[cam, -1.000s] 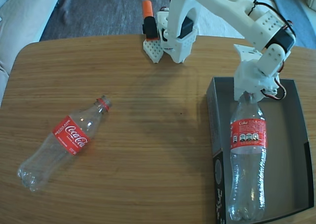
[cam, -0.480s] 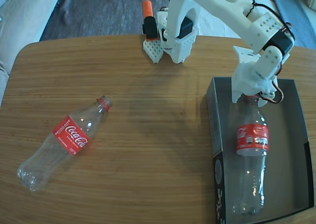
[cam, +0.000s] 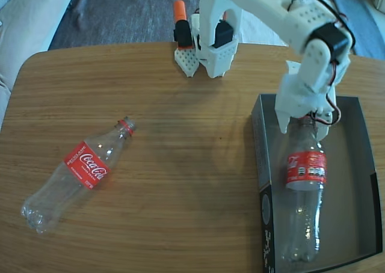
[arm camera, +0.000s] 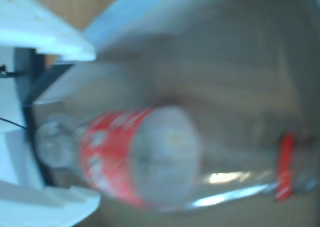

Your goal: Grasp the bottles and put them in the box.

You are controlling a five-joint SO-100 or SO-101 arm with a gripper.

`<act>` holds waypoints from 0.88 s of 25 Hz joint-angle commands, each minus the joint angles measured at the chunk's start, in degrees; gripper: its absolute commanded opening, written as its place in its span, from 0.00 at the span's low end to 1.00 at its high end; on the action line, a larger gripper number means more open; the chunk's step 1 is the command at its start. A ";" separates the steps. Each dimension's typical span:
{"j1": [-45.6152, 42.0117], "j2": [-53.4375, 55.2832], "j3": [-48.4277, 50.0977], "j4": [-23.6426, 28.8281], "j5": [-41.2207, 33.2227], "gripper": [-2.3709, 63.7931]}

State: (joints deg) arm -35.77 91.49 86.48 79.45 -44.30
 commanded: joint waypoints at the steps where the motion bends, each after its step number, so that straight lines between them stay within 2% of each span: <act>1: 2.99 6.68 -2.46 0.26 0.26 0.51; 4: 7.29 9.67 -2.37 0.53 0.35 0.51; 12: 20.13 11.07 -2.37 6.86 -0.26 0.51; 16: 27.86 11.16 -2.37 10.72 -7.29 0.51; 22: 39.90 11.16 -2.37 13.71 -18.19 0.51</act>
State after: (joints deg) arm 0.62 99.76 86.48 92.55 -59.59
